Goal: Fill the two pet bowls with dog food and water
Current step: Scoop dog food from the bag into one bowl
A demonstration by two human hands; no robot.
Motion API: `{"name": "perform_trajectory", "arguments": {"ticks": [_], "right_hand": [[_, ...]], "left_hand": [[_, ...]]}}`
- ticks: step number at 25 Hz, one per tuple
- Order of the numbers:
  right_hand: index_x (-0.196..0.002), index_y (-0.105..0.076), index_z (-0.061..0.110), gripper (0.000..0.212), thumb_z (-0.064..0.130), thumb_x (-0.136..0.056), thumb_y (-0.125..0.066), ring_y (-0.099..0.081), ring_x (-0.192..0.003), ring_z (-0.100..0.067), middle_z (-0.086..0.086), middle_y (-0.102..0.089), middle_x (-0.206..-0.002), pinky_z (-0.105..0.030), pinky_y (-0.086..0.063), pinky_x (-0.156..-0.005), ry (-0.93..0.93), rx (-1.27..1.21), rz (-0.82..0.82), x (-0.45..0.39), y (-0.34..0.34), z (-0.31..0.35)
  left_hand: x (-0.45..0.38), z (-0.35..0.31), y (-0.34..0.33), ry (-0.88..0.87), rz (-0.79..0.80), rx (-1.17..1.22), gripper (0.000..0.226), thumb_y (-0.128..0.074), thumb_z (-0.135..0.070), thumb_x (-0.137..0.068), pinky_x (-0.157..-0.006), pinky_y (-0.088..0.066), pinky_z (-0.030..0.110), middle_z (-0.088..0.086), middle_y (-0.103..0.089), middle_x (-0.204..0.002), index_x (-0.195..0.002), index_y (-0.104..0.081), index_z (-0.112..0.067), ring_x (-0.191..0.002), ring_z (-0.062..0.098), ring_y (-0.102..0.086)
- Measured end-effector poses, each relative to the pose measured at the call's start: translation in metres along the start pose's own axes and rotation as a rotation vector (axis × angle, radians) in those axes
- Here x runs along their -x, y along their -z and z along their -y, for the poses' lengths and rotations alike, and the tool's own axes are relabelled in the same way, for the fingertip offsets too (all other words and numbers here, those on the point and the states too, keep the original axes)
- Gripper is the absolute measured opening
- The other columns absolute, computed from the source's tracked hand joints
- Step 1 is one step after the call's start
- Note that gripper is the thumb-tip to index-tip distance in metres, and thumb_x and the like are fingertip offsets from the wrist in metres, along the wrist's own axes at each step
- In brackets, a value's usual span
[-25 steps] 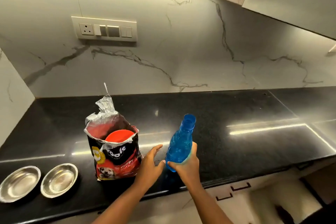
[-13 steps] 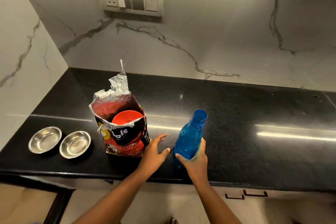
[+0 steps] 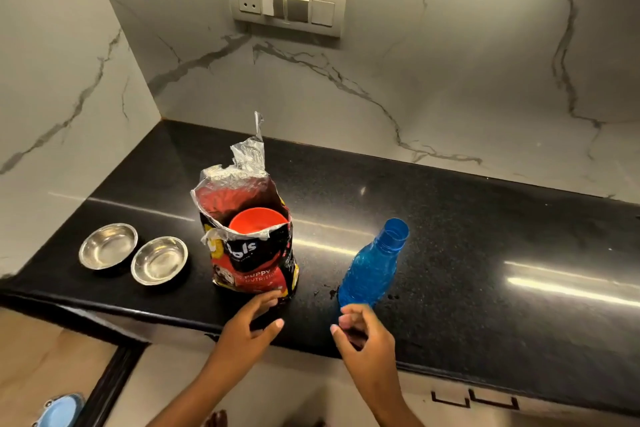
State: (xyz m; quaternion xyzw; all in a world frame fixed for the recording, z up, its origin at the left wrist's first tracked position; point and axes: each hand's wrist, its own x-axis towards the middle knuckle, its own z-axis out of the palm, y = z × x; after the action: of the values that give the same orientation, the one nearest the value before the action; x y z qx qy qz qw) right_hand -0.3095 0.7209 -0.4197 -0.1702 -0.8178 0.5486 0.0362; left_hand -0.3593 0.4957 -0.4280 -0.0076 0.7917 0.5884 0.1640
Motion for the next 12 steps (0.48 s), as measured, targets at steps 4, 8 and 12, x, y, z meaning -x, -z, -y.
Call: {"name": "perform_trajectory", "arguments": {"ticks": [4,8,12], "right_hand": [[-0.081,-0.072,0.023,0.014,0.012,-0.083,-0.079,-0.070,-0.075,-0.007,0.009,-0.073,-0.076,-0.012,-0.052,-0.070,0.183,-0.027,0.003,-0.008,-0.013,0.087],[-0.080,-0.073,0.022,0.008,0.021,-0.085,-0.079,-0.071,-0.068,-0.009,0.010,-0.072,-0.071,-0.020,-0.057,-0.062,0.397,-0.012,-0.118,-0.037,-0.035,0.168],[-0.093,-0.074,0.016,0.007,0.020,-0.087,-0.075,-0.069,-0.078,-0.010,0.004,-0.071,-0.088,-0.029,-0.060,-0.074,0.508,0.432,0.074,-0.101,-0.072,0.211]], "left_hand": [[0.007,-0.007,0.050,0.004,-0.049,0.036,0.039,-0.073,-0.018,-0.085,-0.083,-0.056,0.021,-0.012,-0.071,-0.115,-0.114,-0.064,-0.043,-0.119,0.006,-0.060],[0.004,-0.021,0.101,-0.037,-0.085,0.030,0.034,-0.074,-0.021,-0.084,-0.082,-0.056,0.018,-0.018,-0.074,-0.107,-0.102,-0.067,-0.050,-0.105,0.008,-0.069],[-0.009,-0.038,0.144,-0.055,-0.093,0.114,0.059,-0.079,-0.047,-0.071,-0.086,-0.054,0.023,-0.011,-0.066,-0.119,-0.125,-0.055,-0.044,-0.111,0.007,-0.064]]}}
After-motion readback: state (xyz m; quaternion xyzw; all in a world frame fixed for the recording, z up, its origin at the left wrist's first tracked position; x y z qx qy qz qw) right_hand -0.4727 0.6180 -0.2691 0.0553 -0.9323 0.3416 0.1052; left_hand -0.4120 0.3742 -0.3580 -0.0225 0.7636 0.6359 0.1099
